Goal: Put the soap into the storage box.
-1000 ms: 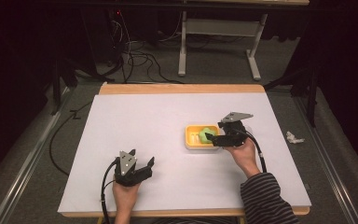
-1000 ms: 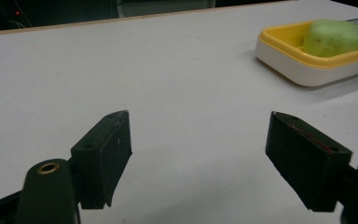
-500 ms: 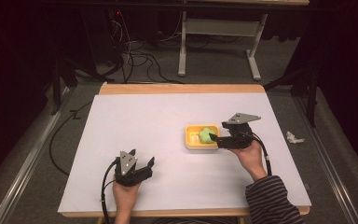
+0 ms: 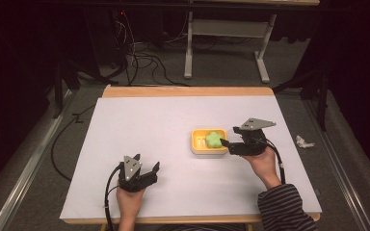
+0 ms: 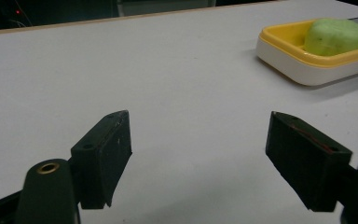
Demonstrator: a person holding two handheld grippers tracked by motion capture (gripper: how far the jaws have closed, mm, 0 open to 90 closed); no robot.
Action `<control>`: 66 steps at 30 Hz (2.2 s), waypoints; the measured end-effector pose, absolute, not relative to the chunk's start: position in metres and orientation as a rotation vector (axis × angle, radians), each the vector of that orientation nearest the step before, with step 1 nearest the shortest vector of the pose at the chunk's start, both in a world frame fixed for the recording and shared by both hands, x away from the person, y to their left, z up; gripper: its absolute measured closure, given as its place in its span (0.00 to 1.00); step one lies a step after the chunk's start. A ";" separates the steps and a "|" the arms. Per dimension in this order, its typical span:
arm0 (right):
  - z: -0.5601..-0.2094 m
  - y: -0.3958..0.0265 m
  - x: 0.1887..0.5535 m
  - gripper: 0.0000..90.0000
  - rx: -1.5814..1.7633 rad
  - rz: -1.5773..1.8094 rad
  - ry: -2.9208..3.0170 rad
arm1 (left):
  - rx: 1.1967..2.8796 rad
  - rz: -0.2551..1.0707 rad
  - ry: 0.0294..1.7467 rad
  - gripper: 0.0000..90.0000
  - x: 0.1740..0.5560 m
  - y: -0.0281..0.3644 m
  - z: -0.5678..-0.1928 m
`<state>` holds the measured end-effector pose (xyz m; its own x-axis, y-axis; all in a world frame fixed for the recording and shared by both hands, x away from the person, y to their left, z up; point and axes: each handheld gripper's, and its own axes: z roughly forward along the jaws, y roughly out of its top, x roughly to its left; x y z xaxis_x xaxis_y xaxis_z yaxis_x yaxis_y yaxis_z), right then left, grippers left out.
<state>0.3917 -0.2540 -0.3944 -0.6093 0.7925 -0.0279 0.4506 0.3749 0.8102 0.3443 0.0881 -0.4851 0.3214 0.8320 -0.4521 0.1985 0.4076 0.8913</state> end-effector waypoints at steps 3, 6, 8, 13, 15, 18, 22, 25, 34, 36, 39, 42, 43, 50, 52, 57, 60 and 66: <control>-0.393 -0.258 0.388 0.34 1.078 1.125 2.215 | 1.106 0.553 1.202 0.26 0.344 0.088 -0.485; -0.392 -0.261 0.386 0.34 1.065 1.134 2.209 | 1.105 0.552 1.203 0.26 0.344 0.088 -0.485; -0.391 -0.263 0.382 0.34 1.067 1.137 2.200 | 1.106 0.553 1.203 0.26 0.344 0.088 -0.485; -0.389 -0.268 0.375 0.35 1.054 1.155 2.174 | 1.107 0.552 1.204 0.26 0.344 0.088 -0.485; -0.389 -0.270 0.371 0.35 1.042 1.167 2.166 | 1.105 0.551 1.204 0.26 0.344 0.088 -0.485; -0.388 -0.272 0.370 0.35 1.038 1.170 2.166 | 1.105 0.552 1.205 0.26 0.344 0.088 -0.485; -0.387 -0.276 0.364 0.35 1.041 1.176 2.155 | 1.105 0.553 1.205 0.26 0.345 0.087 -0.485; -0.386 -0.281 0.359 0.35 1.041 1.183 2.142 | 1.105 0.553 1.205 0.26 0.345 0.087 -0.485; -0.386 -0.287 0.346 0.35 1.040 1.216 2.143 | 1.105 0.554 1.205 0.26 0.345 0.087 -0.485; -0.386 -0.288 0.345 0.35 1.039 1.219 2.142 | 1.105 0.554 1.206 0.26 0.345 0.087 -0.485; -0.388 -0.292 0.341 0.35 1.042 1.230 2.134 | 1.105 0.554 1.206 0.26 0.345 0.087 -0.485; -0.388 -0.293 0.338 0.35 1.054 1.231 2.129 | 1.107 0.556 1.206 0.26 0.345 0.087 -0.485; -0.390 -0.296 0.336 0.35 1.051 1.236 2.125 | 1.106 0.555 1.207 0.26 0.345 0.087 -0.485; -0.392 -0.302 0.329 0.35 1.065 1.240 2.116 | 1.106 0.556 1.206 0.26 0.345 0.087 -0.485; -0.392 -0.303 0.327 0.35 1.071 1.245 2.110 | 1.104 0.554 1.207 0.26 0.345 0.087 -0.485; -0.395 -0.308 0.321 0.36 1.085 1.264 2.083 | 1.103 0.553 1.207 0.26 0.345 0.087 -0.485; -0.396 -0.310 0.319 0.36 1.088 1.263 2.084 | 1.108 0.555 1.205 0.26 0.345 0.087 -0.485; -0.401 -0.313 0.315 0.36 1.114 1.281 2.073 | 1.108 0.556 1.205 0.26 0.345 0.087 -0.485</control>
<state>0.3150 -0.3131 -0.4005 -0.5675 0.8228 0.0320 0.3964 0.2389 0.8864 0.3446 0.0866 -0.4853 0.3184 0.8343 -0.4500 0.1993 0.4052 0.8922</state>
